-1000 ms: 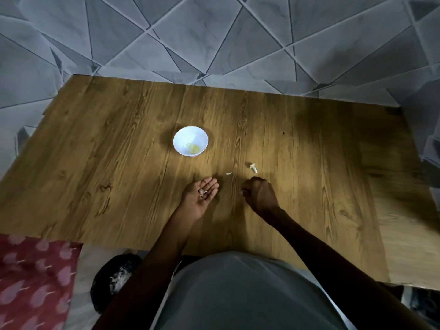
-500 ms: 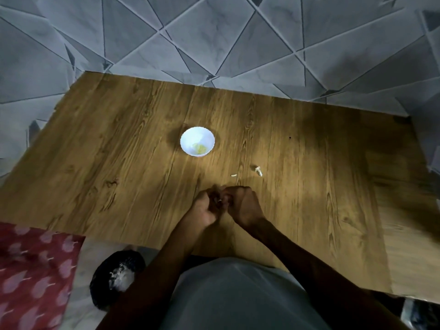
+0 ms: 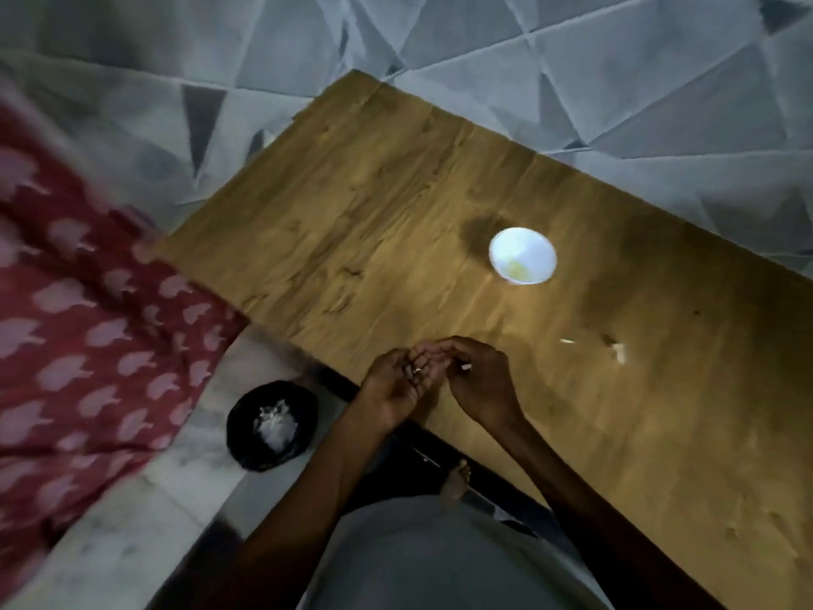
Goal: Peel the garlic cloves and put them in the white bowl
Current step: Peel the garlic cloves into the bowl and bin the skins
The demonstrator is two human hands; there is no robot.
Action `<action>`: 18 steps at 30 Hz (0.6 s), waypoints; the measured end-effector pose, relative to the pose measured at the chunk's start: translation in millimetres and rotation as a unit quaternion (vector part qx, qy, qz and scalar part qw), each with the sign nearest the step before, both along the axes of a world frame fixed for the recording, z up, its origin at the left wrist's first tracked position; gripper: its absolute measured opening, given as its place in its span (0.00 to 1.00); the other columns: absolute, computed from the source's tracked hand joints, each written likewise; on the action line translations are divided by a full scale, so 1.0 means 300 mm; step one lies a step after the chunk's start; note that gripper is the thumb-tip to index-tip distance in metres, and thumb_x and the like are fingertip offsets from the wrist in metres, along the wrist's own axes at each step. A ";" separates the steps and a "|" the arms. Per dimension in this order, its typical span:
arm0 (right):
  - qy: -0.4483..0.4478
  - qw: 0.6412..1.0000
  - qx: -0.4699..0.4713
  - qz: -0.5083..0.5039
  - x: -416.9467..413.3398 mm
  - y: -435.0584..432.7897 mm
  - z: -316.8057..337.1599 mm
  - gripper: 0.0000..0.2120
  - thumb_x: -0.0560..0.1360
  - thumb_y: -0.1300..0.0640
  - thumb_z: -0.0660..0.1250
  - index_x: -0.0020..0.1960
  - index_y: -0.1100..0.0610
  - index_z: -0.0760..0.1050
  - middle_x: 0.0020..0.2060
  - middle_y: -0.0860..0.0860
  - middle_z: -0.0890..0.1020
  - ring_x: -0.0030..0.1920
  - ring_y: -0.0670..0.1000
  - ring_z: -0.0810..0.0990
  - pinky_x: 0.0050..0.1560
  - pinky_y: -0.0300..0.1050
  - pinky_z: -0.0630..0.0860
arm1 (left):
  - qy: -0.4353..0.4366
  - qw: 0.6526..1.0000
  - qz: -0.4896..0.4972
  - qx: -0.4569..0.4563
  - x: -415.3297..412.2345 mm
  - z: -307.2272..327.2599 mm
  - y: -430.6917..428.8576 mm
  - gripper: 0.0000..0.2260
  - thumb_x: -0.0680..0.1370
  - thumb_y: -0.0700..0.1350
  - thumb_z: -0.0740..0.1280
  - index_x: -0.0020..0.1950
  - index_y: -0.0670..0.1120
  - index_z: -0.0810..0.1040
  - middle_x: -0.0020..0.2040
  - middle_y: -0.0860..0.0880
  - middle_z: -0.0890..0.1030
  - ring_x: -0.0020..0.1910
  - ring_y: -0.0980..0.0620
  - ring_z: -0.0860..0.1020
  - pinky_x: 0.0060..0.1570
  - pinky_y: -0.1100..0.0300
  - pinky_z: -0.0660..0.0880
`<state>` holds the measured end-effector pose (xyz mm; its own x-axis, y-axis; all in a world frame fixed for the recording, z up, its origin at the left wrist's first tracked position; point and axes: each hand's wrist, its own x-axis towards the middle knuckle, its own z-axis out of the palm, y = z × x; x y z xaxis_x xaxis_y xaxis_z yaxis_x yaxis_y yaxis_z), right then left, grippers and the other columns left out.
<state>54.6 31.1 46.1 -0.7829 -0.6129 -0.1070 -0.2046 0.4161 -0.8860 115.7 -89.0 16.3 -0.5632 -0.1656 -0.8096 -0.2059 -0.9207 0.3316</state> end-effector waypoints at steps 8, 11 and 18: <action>-0.146 0.974 -0.004 0.172 0.469 -0.588 -0.176 0.15 0.80 0.65 0.61 0.61 0.53 0.80 0.60 0.47 0.82 0.61 0.41 0.78 0.63 0.38 0.74 | -0.058 0.980 0.189 -0.002 0.512 -0.227 -0.512 0.14 0.83 0.41 0.55 0.48 0.40 0.80 0.38 0.46 0.84 0.39 0.52 0.81 0.38 0.61 0.80; -0.190 0.955 0.028 0.226 0.666 -0.765 -0.389 0.15 0.81 0.59 0.60 0.65 0.47 0.74 0.64 0.39 0.75 0.65 0.34 0.72 0.67 0.34 0.69 | -0.112 0.968 0.224 0.027 0.684 -0.466 -0.694 0.13 0.83 0.42 0.54 0.57 0.37 0.76 0.48 0.43 0.82 0.51 0.47 0.79 0.57 0.56 0.74; -0.285 0.916 0.114 0.258 1.013 -1.060 -1.216 0.18 0.82 0.53 0.58 0.71 0.52 0.70 0.68 0.44 0.73 0.70 0.41 0.70 0.71 0.36 0.64 | -0.128 0.936 0.300 0.134 0.984 -1.371 -0.952 0.14 0.83 0.40 0.52 0.50 0.39 0.76 0.49 0.42 0.75 0.46 0.47 0.77 0.56 0.58 0.73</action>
<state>358.6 -286.9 -318.7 -0.1724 -0.7959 -0.5803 0.0435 0.5824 -0.8117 410.9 -374.6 -394.9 -0.2159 -0.1612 -0.9630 0.3339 -0.9390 0.0823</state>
